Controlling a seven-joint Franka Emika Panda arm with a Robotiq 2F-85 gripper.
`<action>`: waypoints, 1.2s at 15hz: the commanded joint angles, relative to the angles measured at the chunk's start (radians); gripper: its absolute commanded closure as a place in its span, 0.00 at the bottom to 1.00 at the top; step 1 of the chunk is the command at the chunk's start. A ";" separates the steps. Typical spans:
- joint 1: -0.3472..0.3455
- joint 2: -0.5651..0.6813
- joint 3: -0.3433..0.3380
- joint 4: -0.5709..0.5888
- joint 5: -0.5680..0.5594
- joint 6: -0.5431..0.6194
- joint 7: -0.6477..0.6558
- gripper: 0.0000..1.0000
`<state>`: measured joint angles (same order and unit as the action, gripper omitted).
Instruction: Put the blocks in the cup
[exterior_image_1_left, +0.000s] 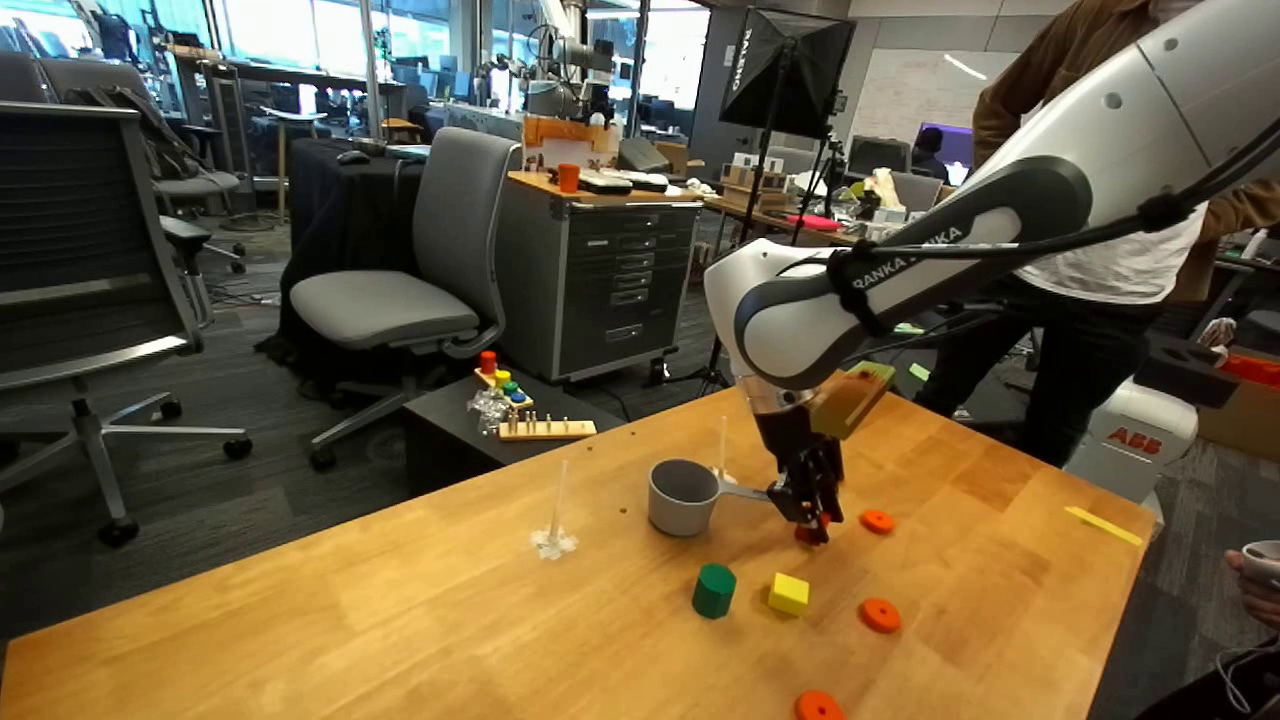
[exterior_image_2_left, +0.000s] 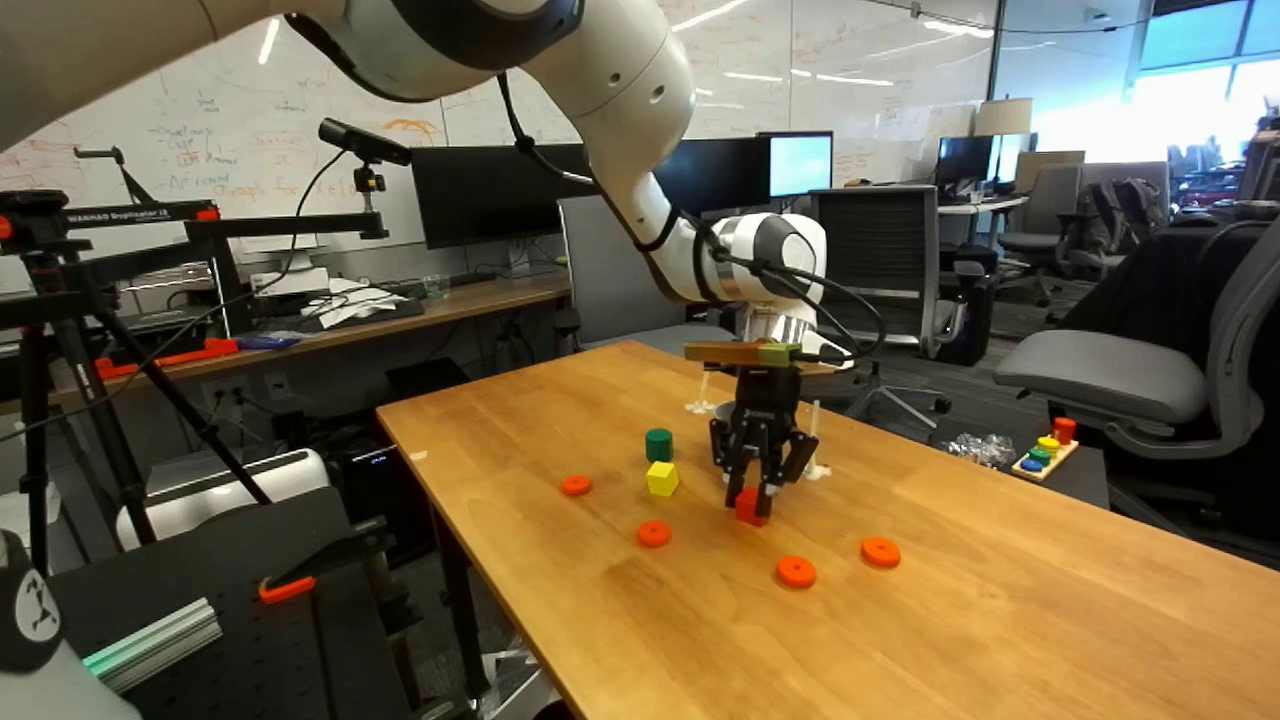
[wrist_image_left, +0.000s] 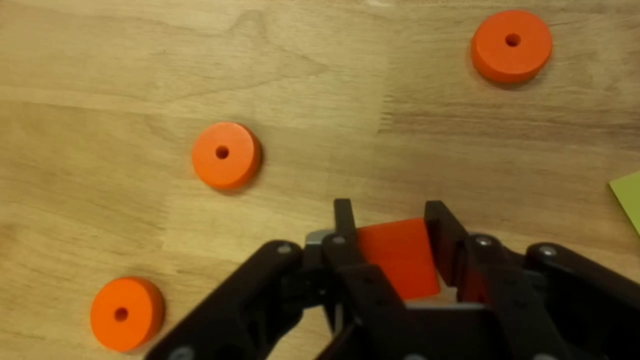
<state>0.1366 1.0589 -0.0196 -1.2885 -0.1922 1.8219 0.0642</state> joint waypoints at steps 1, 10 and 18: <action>0.003 -0.019 -0.011 0.002 -0.013 -0.015 -0.005 0.85; 0.004 -0.299 -0.004 -0.185 -0.008 0.045 0.020 0.85; 0.022 -0.363 0.049 -0.186 0.025 0.056 0.024 0.85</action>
<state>0.1512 0.7142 0.0143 -1.4619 -0.1858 1.8626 0.0725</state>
